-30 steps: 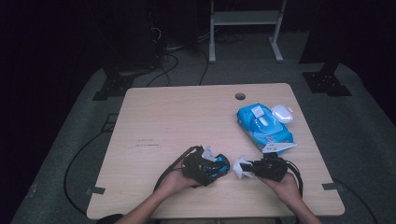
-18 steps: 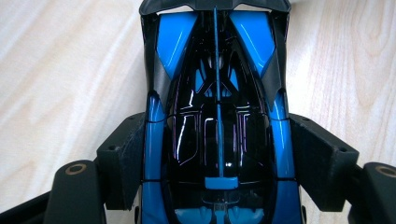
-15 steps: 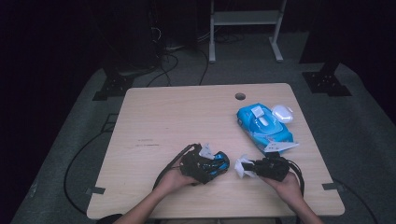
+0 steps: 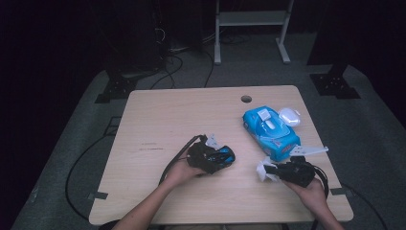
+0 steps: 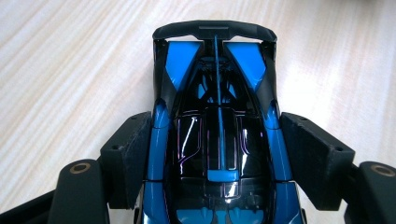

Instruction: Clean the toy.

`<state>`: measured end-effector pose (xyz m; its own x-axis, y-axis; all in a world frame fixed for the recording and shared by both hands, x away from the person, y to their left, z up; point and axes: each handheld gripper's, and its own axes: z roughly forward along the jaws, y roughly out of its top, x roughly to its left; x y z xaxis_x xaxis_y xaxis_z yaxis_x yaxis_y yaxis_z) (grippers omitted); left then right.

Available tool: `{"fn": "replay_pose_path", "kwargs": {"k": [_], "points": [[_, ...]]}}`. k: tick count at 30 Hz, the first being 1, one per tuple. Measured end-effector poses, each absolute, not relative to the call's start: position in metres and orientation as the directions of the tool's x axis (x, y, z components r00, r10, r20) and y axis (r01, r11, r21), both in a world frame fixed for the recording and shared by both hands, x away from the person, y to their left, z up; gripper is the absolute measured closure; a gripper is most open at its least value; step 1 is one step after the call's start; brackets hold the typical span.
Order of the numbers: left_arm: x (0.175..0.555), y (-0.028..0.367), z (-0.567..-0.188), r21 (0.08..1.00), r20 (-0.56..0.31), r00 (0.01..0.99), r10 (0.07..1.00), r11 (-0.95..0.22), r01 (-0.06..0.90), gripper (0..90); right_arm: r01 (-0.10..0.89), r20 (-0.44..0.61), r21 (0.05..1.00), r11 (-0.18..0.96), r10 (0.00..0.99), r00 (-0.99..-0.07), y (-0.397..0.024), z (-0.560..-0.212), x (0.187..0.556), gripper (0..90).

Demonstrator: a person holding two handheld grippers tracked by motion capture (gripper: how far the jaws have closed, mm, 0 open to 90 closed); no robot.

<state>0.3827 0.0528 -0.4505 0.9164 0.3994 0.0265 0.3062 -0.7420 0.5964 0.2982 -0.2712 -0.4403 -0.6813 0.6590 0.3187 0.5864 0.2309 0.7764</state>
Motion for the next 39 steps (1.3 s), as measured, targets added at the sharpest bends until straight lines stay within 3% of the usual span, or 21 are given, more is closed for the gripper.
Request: {"fn": "replay_pose_path", "kwargs": {"k": [7,13,15,20,25,39], "points": [[0.385,0.056,-0.460,0.597,0.006,0.917,0.400,-0.737,0.317,27.5,0.608,0.280,0.732,0.307,0.678,-0.680,-0.284,-0.450,0.293,76.7],[0.385,0.059,-0.460,0.597,-0.003,0.918,0.396,-0.736,0.320,26.5,0.625,0.274,0.703,0.340,0.681,-0.679,-0.287,-0.461,0.298,54.7],[0.385,0.060,-0.459,0.606,-0.005,0.918,0.396,-0.729,0.317,22.6,0.611,0.284,0.720,0.328,0.664,-0.691,-0.290,-0.460,0.299,47.9],[0.383,0.066,-0.450,0.643,-0.013,0.918,0.396,-0.700,0.311,17.7,0.597,0.302,0.741,0.307,0.642,-0.704,-0.300,-0.456,0.298,38.3],[0.381,0.077,-0.444,0.664,-0.011,0.910,0.415,-0.677,0.317,13.4,0.576,0.319,0.778,0.252,0.631,-0.707,-0.312,-0.451,0.295,37.9],[0.373,0.125,-0.436,0.699,-0.018,0.878,0.478,-0.622,0.353,12.4,0.554,0.298,0.809,0.199,0.673,-0.677,-0.329,-0.444,0.292,37.8]]}}
